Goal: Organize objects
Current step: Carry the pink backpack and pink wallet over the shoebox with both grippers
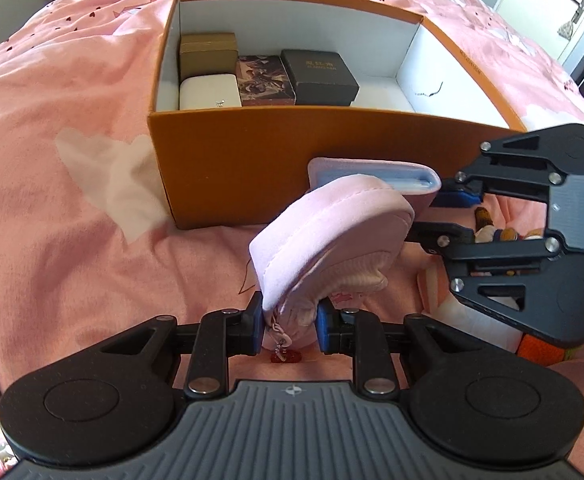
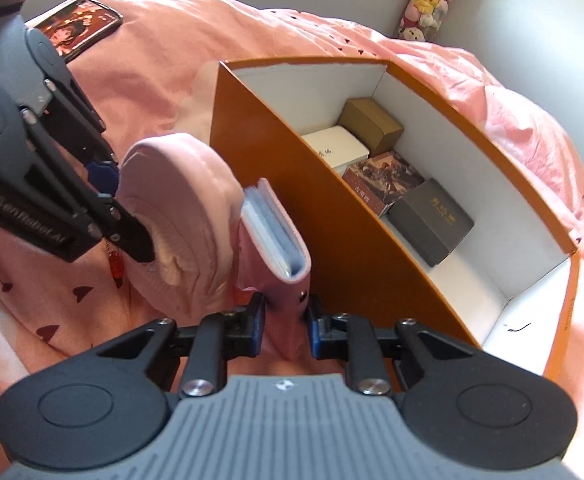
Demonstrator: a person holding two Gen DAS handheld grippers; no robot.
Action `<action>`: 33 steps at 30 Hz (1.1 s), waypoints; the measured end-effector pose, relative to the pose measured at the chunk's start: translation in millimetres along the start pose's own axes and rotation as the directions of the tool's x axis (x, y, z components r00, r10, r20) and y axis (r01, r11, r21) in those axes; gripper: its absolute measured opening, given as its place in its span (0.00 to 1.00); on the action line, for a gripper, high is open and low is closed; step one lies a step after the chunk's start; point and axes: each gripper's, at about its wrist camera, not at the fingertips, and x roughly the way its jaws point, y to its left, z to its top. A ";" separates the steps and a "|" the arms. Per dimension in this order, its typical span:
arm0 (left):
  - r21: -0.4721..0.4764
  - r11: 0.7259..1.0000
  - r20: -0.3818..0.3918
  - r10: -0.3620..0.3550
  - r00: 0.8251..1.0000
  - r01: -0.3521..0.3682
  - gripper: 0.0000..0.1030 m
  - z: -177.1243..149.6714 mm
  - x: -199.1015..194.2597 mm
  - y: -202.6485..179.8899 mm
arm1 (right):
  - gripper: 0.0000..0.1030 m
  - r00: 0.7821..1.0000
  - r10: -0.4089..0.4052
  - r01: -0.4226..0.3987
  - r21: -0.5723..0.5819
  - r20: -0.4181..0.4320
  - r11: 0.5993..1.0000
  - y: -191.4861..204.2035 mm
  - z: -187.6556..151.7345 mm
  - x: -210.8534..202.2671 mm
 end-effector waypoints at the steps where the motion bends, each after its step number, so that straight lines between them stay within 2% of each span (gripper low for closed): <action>1: -0.002 1.000 0.007 -0.005 1.000 0.005 0.27 0.0 -2.7 -0.1 | 0.20 1.000 -0.006 0.006 -0.002 0.007 1.000 1.5 0.8 -4.1; 11: -0.001 0.995 0.059 -0.098 0.993 0.098 0.26 4.6 -33.7 -7.7 | 0.18 1.000 -0.025 0.022 0.134 0.018 0.991 -11.4 7.4 -57.3; 18: -0.007 0.979 0.129 -0.201 0.971 0.203 0.26 15.1 -65.0 -10.3 | 0.17 0.997 -0.047 0.031 0.257 0.059 0.966 -38.7 8.5 -102.1; 22: -0.004 0.971 0.184 -0.233 0.955 0.238 0.26 25.2 -85.1 -5.7 | 0.17 0.994 -0.047 0.010 0.332 0.104 0.943 -61.0 15.0 -123.0; 28: -0.031 0.972 0.275 -0.218 0.937 0.235 0.25 50.6 -113.1 16.5 | 0.17 0.983 -0.006 -0.079 0.453 0.183 0.888 -99.4 29.7 -136.9; 33: -0.048 0.986 0.295 -0.139 0.945 0.160 0.25 84.7 -116.5 30.0 | 0.17 0.978 0.013 -0.123 0.518 0.210 0.847 -132.2 44.6 -120.5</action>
